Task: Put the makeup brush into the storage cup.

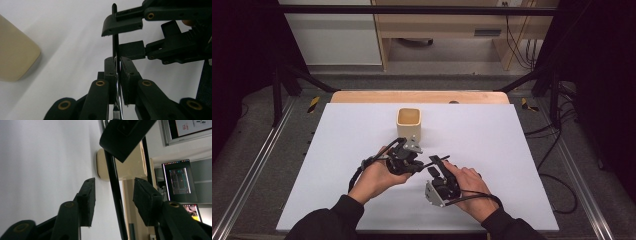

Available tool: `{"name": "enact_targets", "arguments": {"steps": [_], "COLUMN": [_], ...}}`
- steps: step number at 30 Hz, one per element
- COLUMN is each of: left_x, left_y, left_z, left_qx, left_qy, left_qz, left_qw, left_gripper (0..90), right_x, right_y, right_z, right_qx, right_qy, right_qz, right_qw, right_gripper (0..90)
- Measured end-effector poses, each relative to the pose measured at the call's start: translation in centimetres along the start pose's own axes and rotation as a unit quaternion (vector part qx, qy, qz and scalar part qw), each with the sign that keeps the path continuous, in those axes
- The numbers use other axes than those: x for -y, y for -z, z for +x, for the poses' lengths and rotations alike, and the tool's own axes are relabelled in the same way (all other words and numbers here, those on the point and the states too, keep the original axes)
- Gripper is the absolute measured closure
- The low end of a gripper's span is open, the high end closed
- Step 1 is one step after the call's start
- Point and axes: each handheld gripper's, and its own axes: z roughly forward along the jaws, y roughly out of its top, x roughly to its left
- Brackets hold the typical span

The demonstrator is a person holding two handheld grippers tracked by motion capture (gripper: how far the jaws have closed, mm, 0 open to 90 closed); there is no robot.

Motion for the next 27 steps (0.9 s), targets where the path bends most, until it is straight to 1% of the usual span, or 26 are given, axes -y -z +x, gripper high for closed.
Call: {"name": "enact_targets", "arguments": {"steps": [1,2,4,5,6,7,12,14,15,18,19,20,21,22,24,25,27], "left_x": [-0.02,-0.04,-0.08,-0.09,-0.09,-0.07,0.04,0.00,-0.02,-0.04,-0.03,-0.02,-0.04,-0.06,-0.07,-0.08,-0.03], "left_y": [-0.01,-0.01,-0.02,-0.04,-0.07,-0.11,-0.27,-0.27,-0.25,-0.31,-0.37,-0.40,-0.42,-0.44,-0.43,-0.39,-0.35], "left_z": [-0.01,-0.03,-0.06,-0.07,-0.08,-0.08,-0.07,-0.10,-0.09,-0.15,-0.24,-0.31,-0.41,-0.47,-0.53,-0.55,-0.59], "left_qx": [0.001,0.001,0.002,0.003,0.003,0.003,0.003,0.005,0.006,0.008,0.008,0.009,0.010,0.010,0.008,0.009,0.010], "left_qy": [0.000,0.000,-0.001,-0.002,-0.003,-0.003,-0.003,-0.004,-0.005,-0.006,-0.007,-0.010,-0.010,-0.013,-0.013,-0.013,-0.015], "left_qz": [-0.001,-0.001,0.000,0.001,0.002,0.002,0.002,0.000,0.000,0.001,0.002,0.004,0.006,0.008,0.007,0.008,0.011], "left_qw": [1.0000,1.0000,1.0000,1.0000,1.0000,1.0000,1.0000,1.0000,1.0000,1.0000,0.9999,0.9999,0.9999,0.9998,0.9999,0.9998,0.9998], "left_gripper": [83.9,83.9,83.9,83.9,83.9,83.9,83.9,83.9,83.9,83.9,83.9,83.9,83.9,83.9,83.9,83.9,83.8], "right_x": [-0.02,-0.01,-0.04,-0.05,-0.05,-0.06,0.00,-0.04,-0.07,0.00,0.04,0.02,0.02,0.00,-0.01,-0.04,-0.11], "right_y": [0.03,0.05,0.04,0.04,0.05,0.04,0.14,0.20,0.20,0.27,0.31,0.33,0.39,0.44,0.50,0.55,0.57], "right_z": [0.01,0.12,0.04,0.07,0.21,0.15,0.22,0.33,0.26,0.31,0.45,0.43,0.61,0.63,0.54,0.57,0.47], "right_qx": [0.000,-0.002,-0.004,-0.005,-0.008,-0.009,-0.013,-0.015,-0.012,-0.017,-0.018,-0.019,-0.020,-0.020,-0.022,-0.022,-0.025], "right_qy": [0.002,-0.001,0.010,0.011,0.006,0.013,0.020,0.017,0.022,0.021,0.016,0.023,0.018,0.021,0.026,0.019,0.022], "right_qz": [0.000,0.000,-0.002,-0.002,0.000,0.000,-0.004,-0.003,-0.005,-0.004,-0.004,-0.005,-0.003,-0.006,-0.010,-0.008,-0.011], "right_qw": [1.0000,1.0000,0.9999,0.9999,0.9999,0.9999,0.9997,0.9997,0.9997,0.9996,0.9997,0.9996,0.9996,0.9996,0.9994,0.9995,0.9994], "right_gripper": [56.1,57.9,61.3,63.0,64.2,65.6,72.9,74.6,75.2,76.6,78.1,80.1,81.7,82.9,83.5,83.6,83.7]}}
